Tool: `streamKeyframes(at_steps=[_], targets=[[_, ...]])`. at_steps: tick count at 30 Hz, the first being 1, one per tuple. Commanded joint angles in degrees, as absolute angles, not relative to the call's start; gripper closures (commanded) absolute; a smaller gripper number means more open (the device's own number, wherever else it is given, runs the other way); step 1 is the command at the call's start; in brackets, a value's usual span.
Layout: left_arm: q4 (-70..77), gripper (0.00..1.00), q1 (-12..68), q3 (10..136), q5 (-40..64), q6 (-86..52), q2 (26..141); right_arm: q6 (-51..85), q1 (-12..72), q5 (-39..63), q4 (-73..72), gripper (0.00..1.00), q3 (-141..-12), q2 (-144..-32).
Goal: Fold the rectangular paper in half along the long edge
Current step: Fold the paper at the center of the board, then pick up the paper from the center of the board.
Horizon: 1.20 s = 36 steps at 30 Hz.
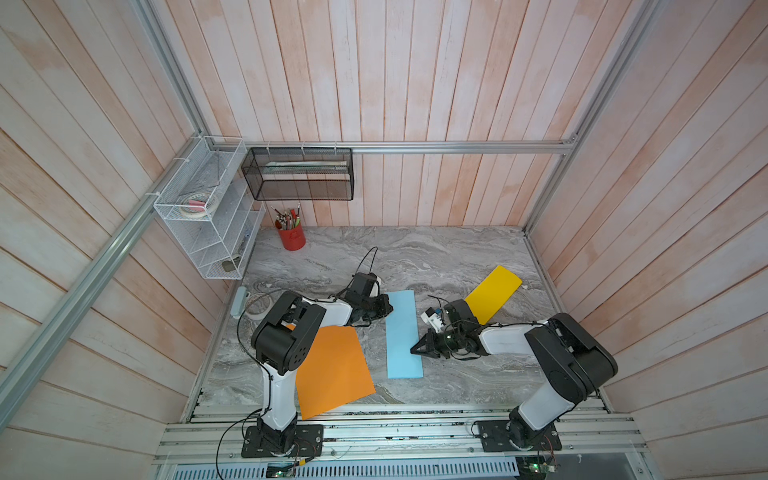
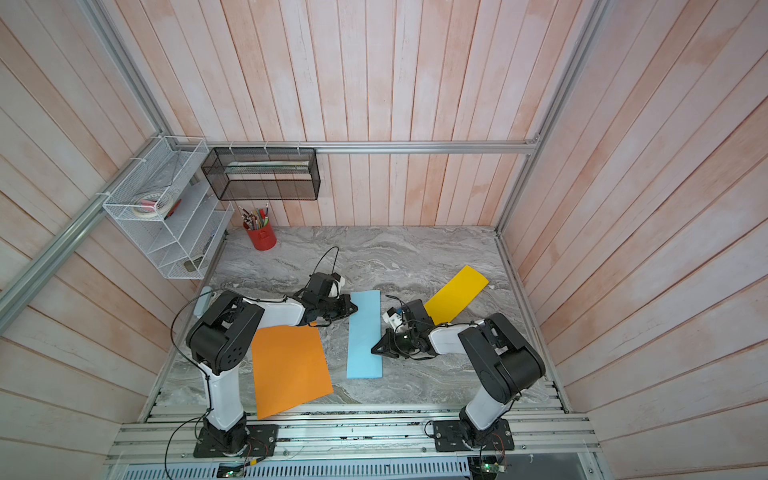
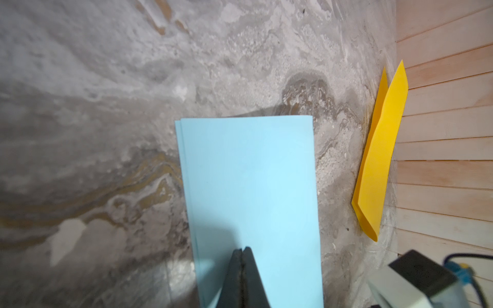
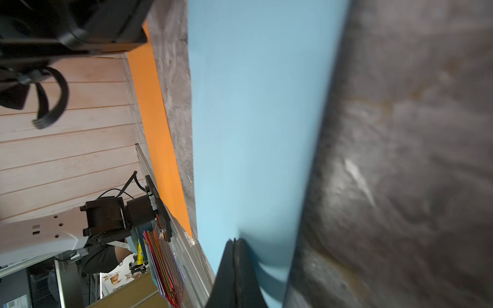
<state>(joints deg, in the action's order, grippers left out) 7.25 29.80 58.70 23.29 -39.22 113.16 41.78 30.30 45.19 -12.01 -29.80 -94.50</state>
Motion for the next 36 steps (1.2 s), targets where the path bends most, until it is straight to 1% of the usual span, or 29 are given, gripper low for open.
streamKeyframes(at_steps=[1, 4, 8, 12, 15, 16, 17, 18, 21, 22, 27, 32, 34, 36], targets=[[-3.7, 1.00, 30.8, 56.8, 20.7, -38.3, 115.8, 43.1, 29.2, 44.5, -14.1, 1.00, -23.9, -93.6], [-3.9, 1.00, 30.7, 56.8, 20.6, -38.2, 115.8, 42.9, 26.8, 44.3, -13.7, 1.00, -17.4, -89.8], [-4.3, 1.00, 30.7, 57.2, 20.5, -38.0, 115.8, 40.8, 24.2, 44.3, -9.2, 1.00, -12.6, -84.3], [-4.6, 1.00, 30.7, 57.1, 20.2, -37.8, 115.7, 39.6, 23.6, 43.3, -4.3, 1.00, -13.5, -78.9], [-4.6, 1.00, 30.6, 57.0, 20.4, -37.9, 115.7, 39.3, 23.0, 43.8, -6.5, 1.00, -15.7, -78.6], [-4.6, 1.00, 30.7, 57.0, 20.4, -38.0, 115.7, 39.3, 22.4, 44.8, -8.3, 0.91, -16.3, -79.5], [-4.4, 1.00, 30.7, 57.0, 20.6, -38.0, 115.7, 39.3, 21.6, 46.3, -10.8, 0.79, -16.9, -80.9], [-4.3, 1.00, 30.7, 57.0, 20.7, -38.1, 115.6, 39.6, 20.7, 48.0, -13.9, 0.70, -17.6, -82.6], [-4.1, 1.00, 30.8, 56.9, 20.8, -38.2, 115.7, 41.0, 19.9, 51.7, -21.5, 0.59, -20.1, -88.3], [-4.1, 1.00, 30.8, 56.8, 20.8, -38.3, 115.7, 41.1, 20.0, 52.6, -22.9, 0.57, -21.3, -90.1], [-3.7, 1.00, 30.7, 56.6, 20.9, -38.5, 115.9, 40.3, 20.5, 52.8, -25.5, 0.58, -26.6, -99.0], [-3.8, 1.00, 30.8, 56.7, 21.0, -38.4, 115.9, 40.9, 23.5, 51.7, -26.6, 0.62, -31.2, -102.8], [-3.9, 1.00, 30.8, 56.8, 21.0, -38.4, 115.9, 40.4, 24.7, 50.6, -25.1, 0.67, -33.5, -103.4], [-3.9, 1.00, 30.8, 56.7, 21.0, -38.4, 115.7, 40.6, 25.2, 50.0, -24.9, 0.75, -34.3, -103.9]])
